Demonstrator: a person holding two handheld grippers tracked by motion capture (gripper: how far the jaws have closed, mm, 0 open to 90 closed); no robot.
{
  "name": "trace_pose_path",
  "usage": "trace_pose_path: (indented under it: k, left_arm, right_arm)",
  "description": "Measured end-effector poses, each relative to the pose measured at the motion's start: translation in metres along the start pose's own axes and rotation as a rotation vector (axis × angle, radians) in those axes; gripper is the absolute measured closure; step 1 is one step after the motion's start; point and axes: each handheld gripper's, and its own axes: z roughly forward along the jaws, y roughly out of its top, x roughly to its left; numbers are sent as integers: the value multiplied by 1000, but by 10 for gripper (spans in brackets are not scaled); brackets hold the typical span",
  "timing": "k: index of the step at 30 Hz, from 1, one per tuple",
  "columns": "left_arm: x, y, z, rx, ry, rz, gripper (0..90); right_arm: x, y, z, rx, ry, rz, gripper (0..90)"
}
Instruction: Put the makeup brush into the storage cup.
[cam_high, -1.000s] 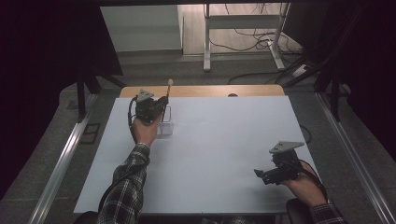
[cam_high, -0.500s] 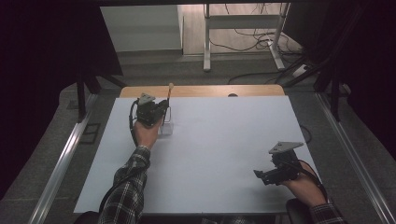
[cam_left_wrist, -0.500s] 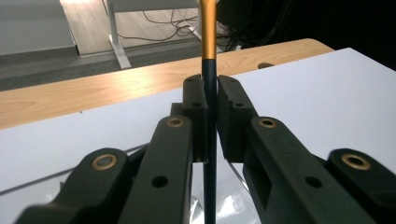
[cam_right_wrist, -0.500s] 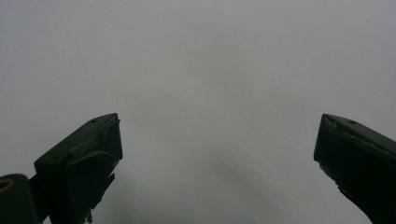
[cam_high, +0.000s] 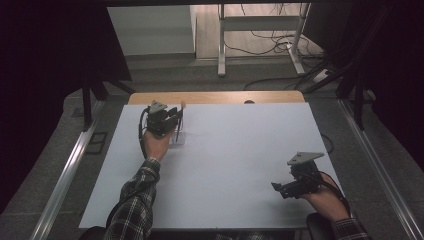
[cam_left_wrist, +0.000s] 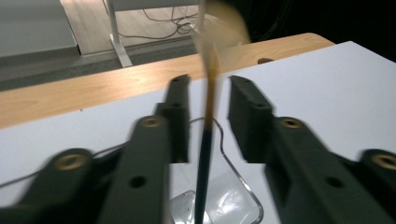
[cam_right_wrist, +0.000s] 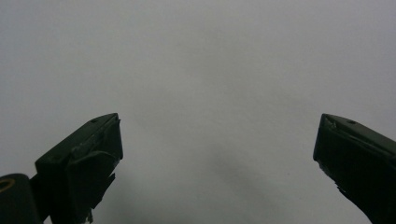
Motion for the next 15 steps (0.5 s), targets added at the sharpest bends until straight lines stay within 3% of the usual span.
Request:
trace_pose_path:
  k: [3,15]
  left_arm:
    - [-1,3,0,14,-7,20,532]
    - [-2,6,0,70,-17,49,324]
  right_arm:
    - [0,0,0,-1,1,-1,13]
    - [0,0,0,1,-1,-2,13]
